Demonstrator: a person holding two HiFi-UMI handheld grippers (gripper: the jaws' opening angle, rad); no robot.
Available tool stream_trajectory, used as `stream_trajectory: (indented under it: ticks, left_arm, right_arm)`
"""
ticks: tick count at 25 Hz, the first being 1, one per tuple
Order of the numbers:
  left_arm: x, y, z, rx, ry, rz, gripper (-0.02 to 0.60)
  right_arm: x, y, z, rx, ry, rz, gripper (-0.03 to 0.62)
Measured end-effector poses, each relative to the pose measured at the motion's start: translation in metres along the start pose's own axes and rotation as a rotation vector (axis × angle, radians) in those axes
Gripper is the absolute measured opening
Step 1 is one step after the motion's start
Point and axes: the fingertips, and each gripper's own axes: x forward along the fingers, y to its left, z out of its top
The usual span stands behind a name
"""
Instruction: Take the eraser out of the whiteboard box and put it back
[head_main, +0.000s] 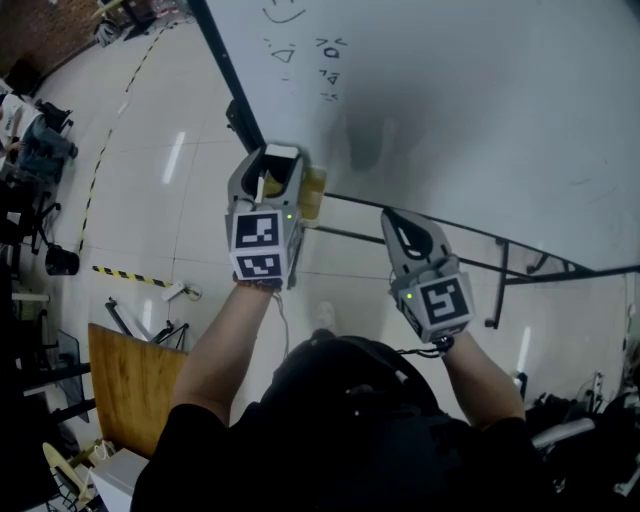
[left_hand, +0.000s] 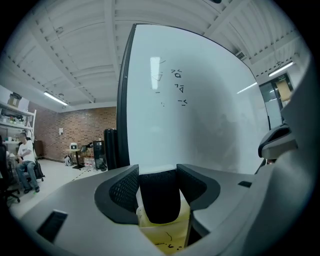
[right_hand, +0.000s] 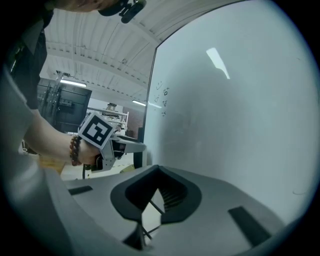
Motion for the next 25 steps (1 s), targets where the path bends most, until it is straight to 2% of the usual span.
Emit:
stream_trajectory:
  ticks: [5, 12, 25]
  left_arm:
    - [0.008, -0.003, -0.014, 0.008, 0.038, -0.011, 0.235]
    - [0.007, -0.005, -0.012, -0.012, 0.042, -0.022, 0.256]
    - [-0.041, -0.023, -0.002, -0.029, 0.013, 0.011, 0.256]
  right_arm:
    - [0.005, -0.004, -0.006, 0.007, 0.018, -0.003, 0.026]
    - [0.006, -0.001, -0.008, 0.003, 0.022, 0.009, 0.026]
    - [-0.035, 0.015, 0.000, -0.017, -0.020, 0.039, 0.026]
